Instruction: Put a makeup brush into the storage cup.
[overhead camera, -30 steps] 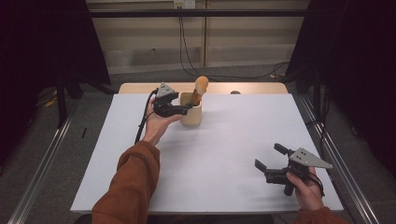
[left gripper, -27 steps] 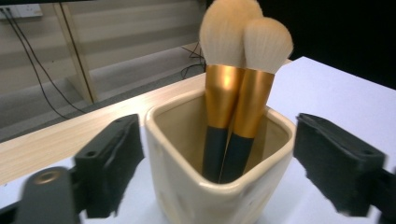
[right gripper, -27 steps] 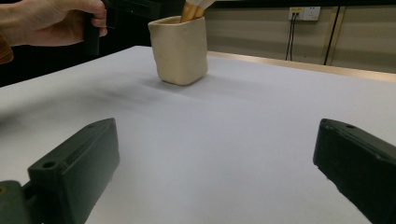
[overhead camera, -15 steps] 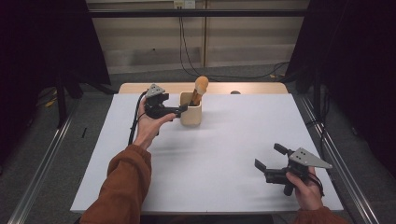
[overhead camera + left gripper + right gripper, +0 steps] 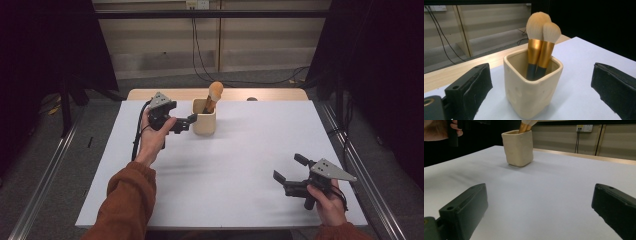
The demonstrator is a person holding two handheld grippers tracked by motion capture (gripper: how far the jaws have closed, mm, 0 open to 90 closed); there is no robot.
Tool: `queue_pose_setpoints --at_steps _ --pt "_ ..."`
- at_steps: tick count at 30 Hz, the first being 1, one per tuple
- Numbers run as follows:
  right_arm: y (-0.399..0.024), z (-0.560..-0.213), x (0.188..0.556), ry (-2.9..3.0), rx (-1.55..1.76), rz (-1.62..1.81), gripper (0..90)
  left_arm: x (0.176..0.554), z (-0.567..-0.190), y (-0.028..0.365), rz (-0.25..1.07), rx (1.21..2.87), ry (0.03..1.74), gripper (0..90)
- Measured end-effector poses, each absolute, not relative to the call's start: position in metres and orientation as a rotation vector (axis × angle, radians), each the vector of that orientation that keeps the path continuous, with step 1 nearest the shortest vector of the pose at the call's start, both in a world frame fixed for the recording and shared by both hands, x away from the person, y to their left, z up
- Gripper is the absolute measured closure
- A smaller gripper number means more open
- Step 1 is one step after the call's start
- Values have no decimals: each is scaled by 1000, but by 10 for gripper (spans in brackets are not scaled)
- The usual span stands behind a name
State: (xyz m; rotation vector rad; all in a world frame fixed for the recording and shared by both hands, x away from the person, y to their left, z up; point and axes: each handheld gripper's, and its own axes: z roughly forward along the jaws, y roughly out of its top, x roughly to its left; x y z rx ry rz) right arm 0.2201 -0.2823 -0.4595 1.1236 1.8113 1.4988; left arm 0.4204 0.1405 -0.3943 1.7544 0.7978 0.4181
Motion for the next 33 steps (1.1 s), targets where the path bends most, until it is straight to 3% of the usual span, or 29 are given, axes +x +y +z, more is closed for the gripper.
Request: queue_pose_setpoints --at_steps 33 --pt "-282 -457 216 1800 1113 1478 0 374 -394 178 463 1711 795 45"
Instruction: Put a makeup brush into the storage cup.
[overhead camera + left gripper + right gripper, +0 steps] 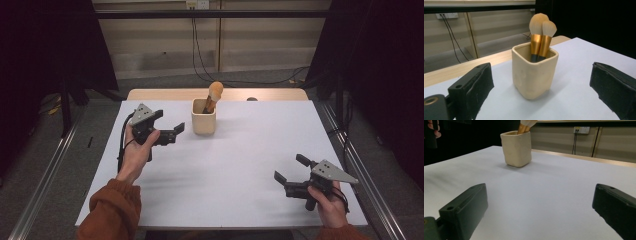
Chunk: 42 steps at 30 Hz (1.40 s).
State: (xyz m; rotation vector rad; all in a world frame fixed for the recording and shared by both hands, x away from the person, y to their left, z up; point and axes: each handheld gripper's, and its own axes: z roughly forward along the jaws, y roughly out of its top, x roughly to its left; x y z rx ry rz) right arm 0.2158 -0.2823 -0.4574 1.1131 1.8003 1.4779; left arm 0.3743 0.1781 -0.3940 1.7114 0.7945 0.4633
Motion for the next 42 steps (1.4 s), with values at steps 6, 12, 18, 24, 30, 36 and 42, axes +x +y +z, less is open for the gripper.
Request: queue_pose_setpoints --at_steps 6,12,18,24,30,36,42 --pt "-282 -457 216 1797 1112 1477 0 360 -397 184 495 1708 755 43" --pt "-282 -457 216 1803 1106 1479 0 346 -404 193 489 1709 758 40" --pt "-281 -457 217 1807 1105 1479 0 332 -404 202 479 1711 766 39" --pt "-281 -458 216 1805 1109 1476 0 318 -410 212 483 1713 771 37" --pt "-279 -457 216 1809 1101 1474 0 303 -416 221 499 1702 798 30" --pt "-279 -457 216 1807 1102 1480 0 292 -421 227 505 1717 809 31" --pt "-278 -457 216 1809 1097 1481 0 282 -423 234 510 1694 840 32"
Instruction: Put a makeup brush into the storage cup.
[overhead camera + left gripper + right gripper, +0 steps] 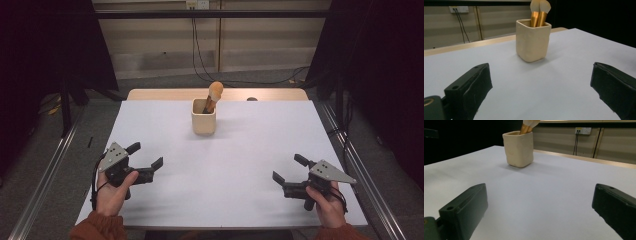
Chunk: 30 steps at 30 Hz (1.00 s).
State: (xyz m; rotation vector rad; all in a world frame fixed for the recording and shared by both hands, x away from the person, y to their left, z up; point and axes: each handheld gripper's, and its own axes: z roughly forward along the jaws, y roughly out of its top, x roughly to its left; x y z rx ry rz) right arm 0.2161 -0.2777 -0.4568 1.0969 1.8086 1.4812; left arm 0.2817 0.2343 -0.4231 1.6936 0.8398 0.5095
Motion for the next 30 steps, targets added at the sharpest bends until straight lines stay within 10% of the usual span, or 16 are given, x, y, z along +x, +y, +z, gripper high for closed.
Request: queue_pose_setpoints --at_steps 30 --pt "-278 -458 218 1816 1095 1481 0 250 -432 257 563 1666 863 37"
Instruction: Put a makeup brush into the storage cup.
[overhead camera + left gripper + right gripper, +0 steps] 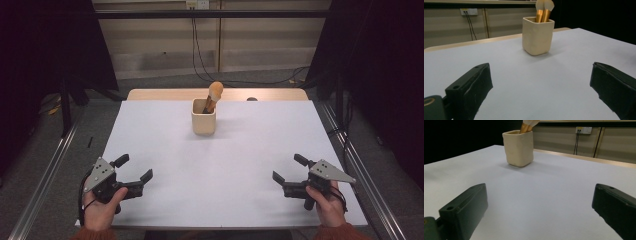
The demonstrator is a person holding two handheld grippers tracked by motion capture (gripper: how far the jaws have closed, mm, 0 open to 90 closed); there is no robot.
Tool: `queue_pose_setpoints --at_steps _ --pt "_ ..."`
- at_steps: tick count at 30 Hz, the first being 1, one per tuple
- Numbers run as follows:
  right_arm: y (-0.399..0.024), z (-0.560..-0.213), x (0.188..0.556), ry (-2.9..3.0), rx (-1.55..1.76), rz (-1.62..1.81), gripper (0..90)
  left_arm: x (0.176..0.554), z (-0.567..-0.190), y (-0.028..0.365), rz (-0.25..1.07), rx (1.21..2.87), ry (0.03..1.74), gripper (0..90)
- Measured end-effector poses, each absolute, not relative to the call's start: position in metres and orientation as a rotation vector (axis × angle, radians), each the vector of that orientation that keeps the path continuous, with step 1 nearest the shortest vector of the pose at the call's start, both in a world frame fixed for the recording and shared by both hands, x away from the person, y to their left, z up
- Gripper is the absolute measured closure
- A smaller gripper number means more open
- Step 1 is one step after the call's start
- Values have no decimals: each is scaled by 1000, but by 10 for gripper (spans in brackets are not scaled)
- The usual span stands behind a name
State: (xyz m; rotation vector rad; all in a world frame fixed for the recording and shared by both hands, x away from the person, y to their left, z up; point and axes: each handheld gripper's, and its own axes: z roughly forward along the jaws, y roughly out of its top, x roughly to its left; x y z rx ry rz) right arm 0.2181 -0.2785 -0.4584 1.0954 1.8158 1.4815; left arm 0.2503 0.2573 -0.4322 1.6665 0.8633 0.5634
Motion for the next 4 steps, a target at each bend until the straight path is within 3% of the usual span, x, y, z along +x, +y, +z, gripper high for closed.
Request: queue_pose_setpoints --at_steps 4 --pt "-278 -459 218 1820 1091 1479 0 252 -433 257 559 1663 871 37"
